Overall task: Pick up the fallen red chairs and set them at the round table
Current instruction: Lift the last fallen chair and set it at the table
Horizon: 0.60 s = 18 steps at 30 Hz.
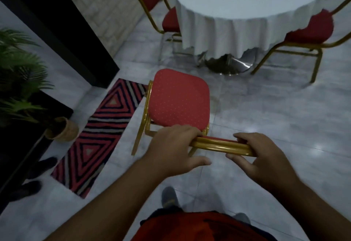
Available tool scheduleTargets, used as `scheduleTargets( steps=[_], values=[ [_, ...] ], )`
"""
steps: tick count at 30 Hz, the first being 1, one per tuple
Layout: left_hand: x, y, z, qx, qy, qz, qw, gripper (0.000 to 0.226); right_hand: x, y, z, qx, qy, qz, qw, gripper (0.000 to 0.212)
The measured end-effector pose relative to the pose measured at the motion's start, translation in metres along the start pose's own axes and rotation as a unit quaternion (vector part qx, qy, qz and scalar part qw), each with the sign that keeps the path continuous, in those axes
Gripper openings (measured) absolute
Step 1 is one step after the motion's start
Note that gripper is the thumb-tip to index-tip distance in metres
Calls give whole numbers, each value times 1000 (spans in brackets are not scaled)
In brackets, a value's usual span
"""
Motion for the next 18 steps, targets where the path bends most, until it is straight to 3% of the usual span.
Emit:
scheduleTargets(
  steps=[5,9,12,15,18],
  values=[
    [-7,-4,9,3,-71,-31,997,43,15,-3,10,0,-36,-61,997,45],
    [11,5,44,42,-88,-45,994,29,10,-19,37,4,-41,-33,999,44],
    [30,16,89,45,-59,-59,995,36,2,-43,66,-4,-30,-5,1000,46],
    [37,22,110,6,-83,-95,992,53,-11,-69,83,-4,-63,-4,998,38],
    [36,24,126,-24,-109,-139,984,54,-29,-91,101,24,-57,4,998,36]
  ],
)
Point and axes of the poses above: each hand's wrist, its own x-axis away from the middle knuckle, its own y-axis out of the back of the hand, z = x × y, the point moved 5 cm from there along -x, towards the middle knuckle, and after that the axes turned 4 degrees about y, right-handed, at the moved point
